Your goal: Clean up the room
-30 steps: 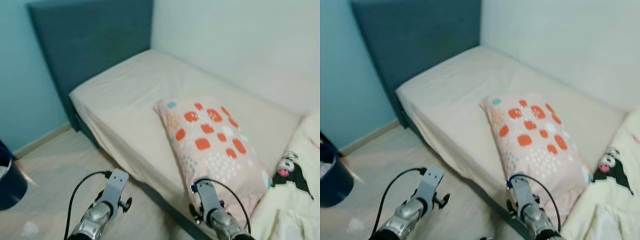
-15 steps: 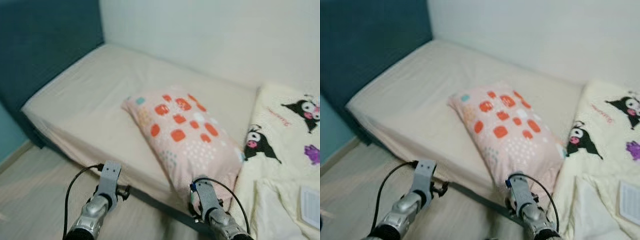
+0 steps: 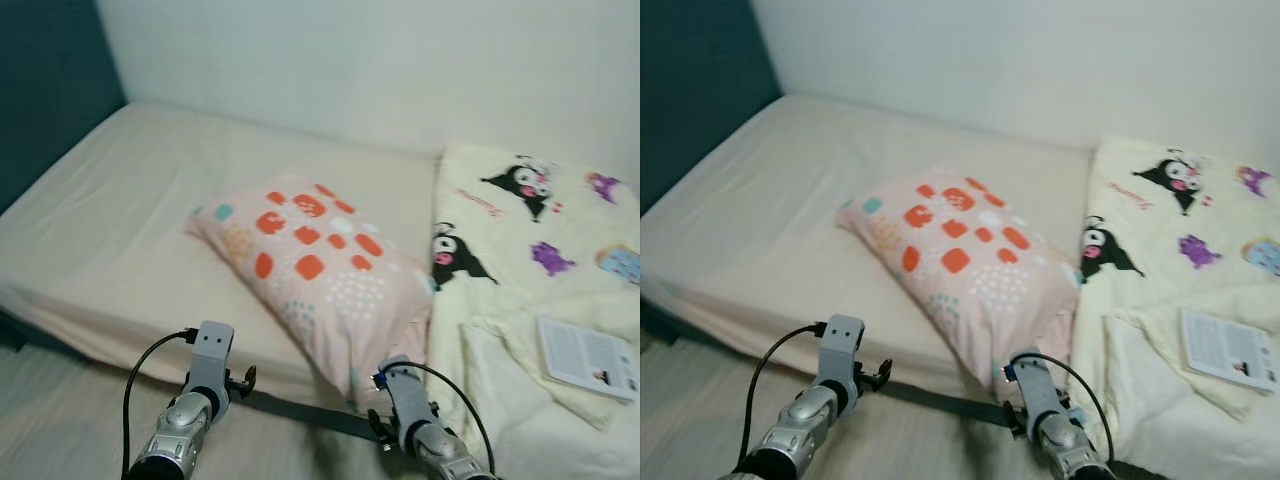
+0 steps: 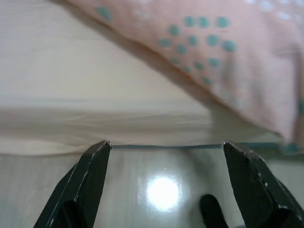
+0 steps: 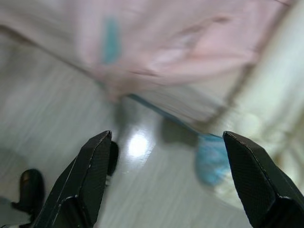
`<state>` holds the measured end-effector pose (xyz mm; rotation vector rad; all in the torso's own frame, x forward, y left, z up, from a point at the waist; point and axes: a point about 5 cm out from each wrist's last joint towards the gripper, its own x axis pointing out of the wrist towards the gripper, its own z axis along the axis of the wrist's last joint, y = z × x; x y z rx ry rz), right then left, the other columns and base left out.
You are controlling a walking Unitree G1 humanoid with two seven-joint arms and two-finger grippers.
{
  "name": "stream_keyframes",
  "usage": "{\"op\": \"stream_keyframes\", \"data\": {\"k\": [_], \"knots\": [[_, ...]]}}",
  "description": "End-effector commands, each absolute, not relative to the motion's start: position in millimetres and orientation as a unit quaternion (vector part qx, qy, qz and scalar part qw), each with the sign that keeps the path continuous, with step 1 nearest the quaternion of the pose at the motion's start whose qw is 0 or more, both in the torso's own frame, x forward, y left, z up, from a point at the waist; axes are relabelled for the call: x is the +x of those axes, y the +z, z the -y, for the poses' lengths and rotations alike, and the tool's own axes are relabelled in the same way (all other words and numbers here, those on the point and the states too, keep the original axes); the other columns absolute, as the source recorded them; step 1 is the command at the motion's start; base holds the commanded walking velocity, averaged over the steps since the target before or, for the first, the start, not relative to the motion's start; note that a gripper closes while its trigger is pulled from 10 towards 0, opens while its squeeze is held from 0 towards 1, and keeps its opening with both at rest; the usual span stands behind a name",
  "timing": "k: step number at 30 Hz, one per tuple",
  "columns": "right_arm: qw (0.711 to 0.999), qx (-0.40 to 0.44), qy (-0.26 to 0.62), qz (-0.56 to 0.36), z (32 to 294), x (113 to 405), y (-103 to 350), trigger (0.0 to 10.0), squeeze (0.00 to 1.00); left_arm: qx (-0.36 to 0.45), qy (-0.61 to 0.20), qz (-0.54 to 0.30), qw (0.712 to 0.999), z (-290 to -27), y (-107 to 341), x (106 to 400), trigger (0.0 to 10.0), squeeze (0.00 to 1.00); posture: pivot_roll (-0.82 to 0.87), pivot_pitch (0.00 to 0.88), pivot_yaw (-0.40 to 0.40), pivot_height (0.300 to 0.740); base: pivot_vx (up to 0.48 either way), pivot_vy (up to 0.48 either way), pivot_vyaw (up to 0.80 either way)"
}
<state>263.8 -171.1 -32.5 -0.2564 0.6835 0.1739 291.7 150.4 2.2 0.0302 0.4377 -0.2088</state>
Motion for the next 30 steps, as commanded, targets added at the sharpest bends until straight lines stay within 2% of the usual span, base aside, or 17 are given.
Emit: {"op": "stream_keyframes", "data": {"k": [1, 12, 30], "knots": [[0.93, -0.132, 0.097, -0.33, 170.3, 260.7, -34.1, 10.0, 0.0, 0.002, -0.105, -0.224, 0.969, -144.7, -3.4, 286.3, 10.0, 0.0, -0.1, 0.127, -0.068, 0.74, 0.0, 0.0, -0.71], [0.933, -0.13, 0.118, -0.315, 167.9, 260.7, -32.0, 10.0, 0.0, -0.098, -0.095, -0.184, 0.973, -141.1, 12.6, 300.2, 10.0, 0.0, -0.11, 0.119, -0.063, 0.74, 0.0, 0.0, -0.71], [0.936, -0.123, 0.145, -0.297, 161.5, 262.8, -28.3, 10.0, 0.0, -0.149, -0.005, -0.14, 0.979, -162.1, 29.2, 315.6, 10.0, 0.0, -0.12, 0.126, -0.061, 0.74, 0.0, 0.0, -0.67]]}}
